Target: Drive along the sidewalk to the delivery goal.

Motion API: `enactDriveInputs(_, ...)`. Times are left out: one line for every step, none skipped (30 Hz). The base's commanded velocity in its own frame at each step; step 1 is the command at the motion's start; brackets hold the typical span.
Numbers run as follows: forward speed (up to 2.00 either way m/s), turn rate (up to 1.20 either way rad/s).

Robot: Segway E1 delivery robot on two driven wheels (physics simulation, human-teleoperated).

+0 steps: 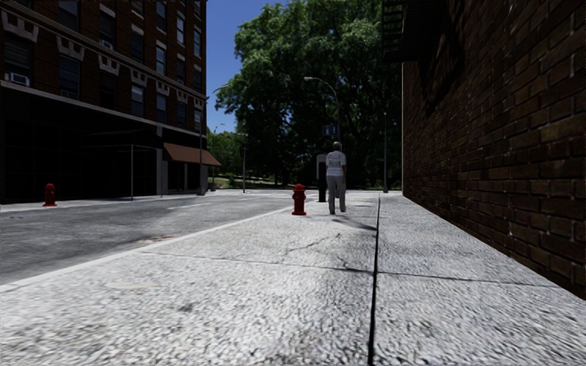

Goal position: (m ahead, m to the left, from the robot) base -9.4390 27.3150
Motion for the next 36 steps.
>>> enactDriveInputs(2.00, -0.60)
enactDriveInputs(2.00, -0.60)
enactDriveInputs(2.00, -0.60)
enactDriveInputs(2.00, -0.60)
enactDriveInputs(2.00, -0.60)
enactDriveInputs(2.00, -0.60)
enactDriveInputs(2.00, -0.60)
enactDriveInputs(2.00, -0.60)
enactDriveInputs(2.00, -0.60)
enactDriveInputs(2.00, -0.60)
enactDriveInputs(2.00, -0.54)
enactDriveInputs(2.00, -0.35)
enactDriveInputs(2.00, -0.07)
enactDriveInputs(2.00, -0.07)
enactDriveInputs(2.00, 0.00)
enactDriveInputs(2.00, 0.00)
enactDriveInputs(2.00, 0.00)
enactDriveInputs(2.00, 0.00)
enactDriveInputs(2.00, 0.00)
enactDriveInputs(2.00, 0.00)
enactDriveInputs(2.00, 0.00)
enactDriveInputs(2.00, 0.00)
enactDriveInputs(2.00, 0.00)
enactDriveInputs(2.00, 0.00)
enactDriveInputs(2.00, 0.00)
enactDriveInputs(2.00, 0.00)
enactDriveInputs(2.00, 0.00)
enactDriveInputs(2.00, 0.00)
enactDriveInputs(2.00, 0.00)
enactDriveInputs(2.00, 0.00)
enactDriveInputs(2.00, 0.00)
enactDriveInputs(2.00, 0.00)
enactDriveInputs(2.00, 0.00)
enactDriveInputs(2.00, 0.00)
enactDriveInputs(2.00, 0.00)
enactDriveInputs(2.00, 0.00)
